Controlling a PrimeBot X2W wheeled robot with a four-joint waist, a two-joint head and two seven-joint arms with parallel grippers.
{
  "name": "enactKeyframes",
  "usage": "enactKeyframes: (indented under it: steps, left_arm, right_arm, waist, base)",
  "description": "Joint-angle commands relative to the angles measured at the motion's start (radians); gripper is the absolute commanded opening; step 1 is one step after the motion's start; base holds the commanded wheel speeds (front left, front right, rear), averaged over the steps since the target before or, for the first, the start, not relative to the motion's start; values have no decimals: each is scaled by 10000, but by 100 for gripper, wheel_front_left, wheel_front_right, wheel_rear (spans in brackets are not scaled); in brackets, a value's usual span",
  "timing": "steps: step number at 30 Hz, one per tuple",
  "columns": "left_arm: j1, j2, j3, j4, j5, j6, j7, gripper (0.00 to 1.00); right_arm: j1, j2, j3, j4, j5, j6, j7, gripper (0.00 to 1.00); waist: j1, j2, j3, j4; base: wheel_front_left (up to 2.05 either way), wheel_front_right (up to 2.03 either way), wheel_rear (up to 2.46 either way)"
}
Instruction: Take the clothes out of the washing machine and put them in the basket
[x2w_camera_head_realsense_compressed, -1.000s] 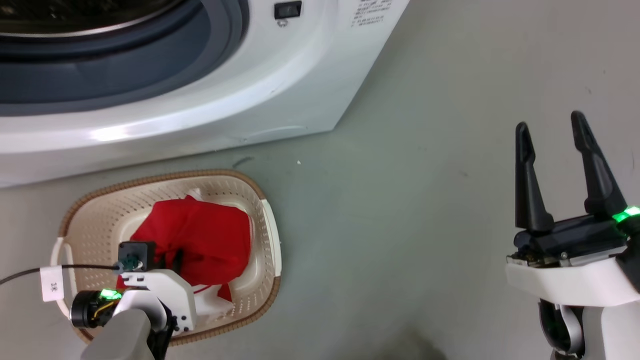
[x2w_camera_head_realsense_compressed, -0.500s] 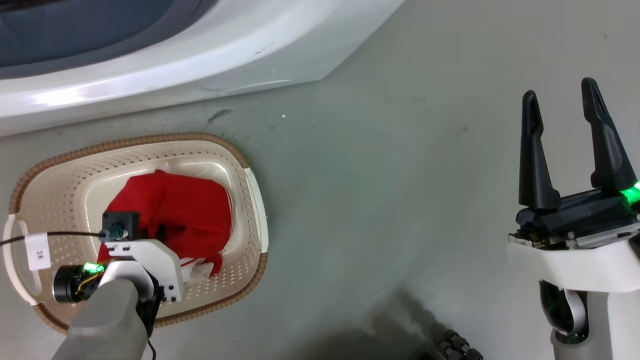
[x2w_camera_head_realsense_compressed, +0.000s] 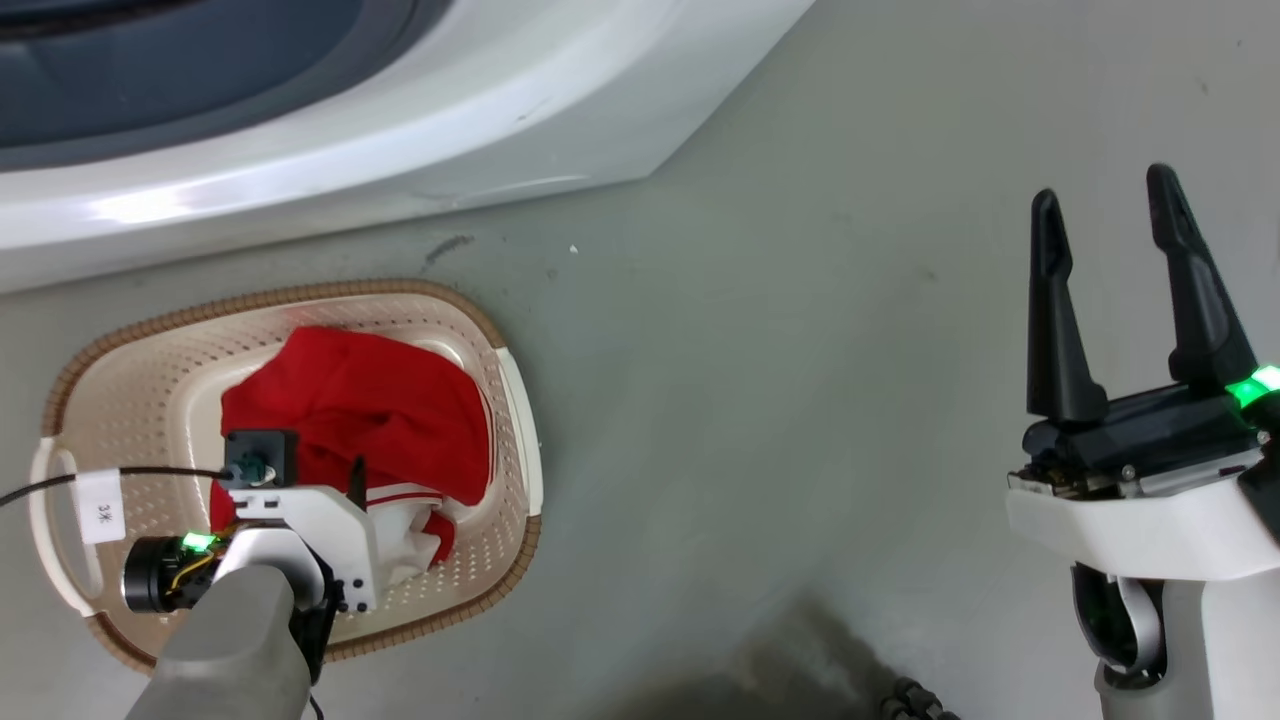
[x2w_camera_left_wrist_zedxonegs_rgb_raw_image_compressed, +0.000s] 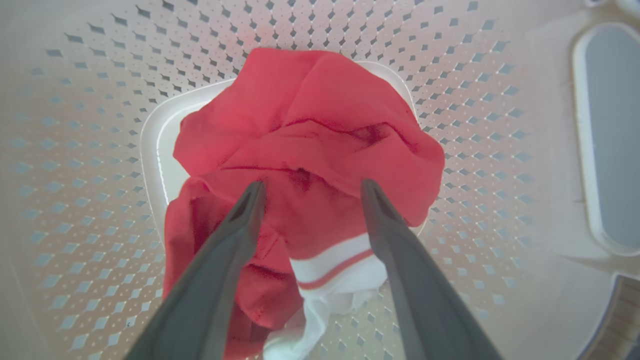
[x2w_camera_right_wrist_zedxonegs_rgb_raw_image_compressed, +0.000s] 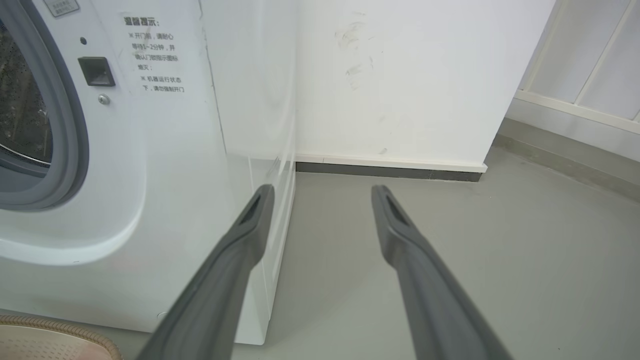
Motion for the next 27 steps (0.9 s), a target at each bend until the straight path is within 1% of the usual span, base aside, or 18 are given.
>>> enactKeyframes:
  steps: [1,6,12,20,27]
  left_arm:
    - [143,-7,-3,-145,64,25,-63,100]
    - [856,-33,236,-968,213,217,-49,100]
    - [1896,-122,720,-2339,697,496,-51,100]
    - [3515,-320,1882,-4540,1685,901,-51,100]
    - [4666,-618,2971,-6332,2710,953,-53,100]
  right_arm:
    - [138,2,5,35,-66,-7,-21,100]
    - [518,2,19,162,-252,-7,-21,100]
    - [1097,0,-24,368,-424,-7,-20,100]
    - [1820,2,-72,550,-630,-7,-20,100]
    - [2381,0,-70,688,-772,-7,-20,100]
  waist:
    - [-1,-1,-377,60]
    - [-1,-1,-1253,278]
    - [-1,-1,-2377,552]
    - [-1,-1,-3712,874]
    - [-1,-1,-4636,1148]
  base:
    - [0,0,0]
    - [0,0,0]
    - [0,0,0]
    - [0,0,0]
    - [0,0,0]
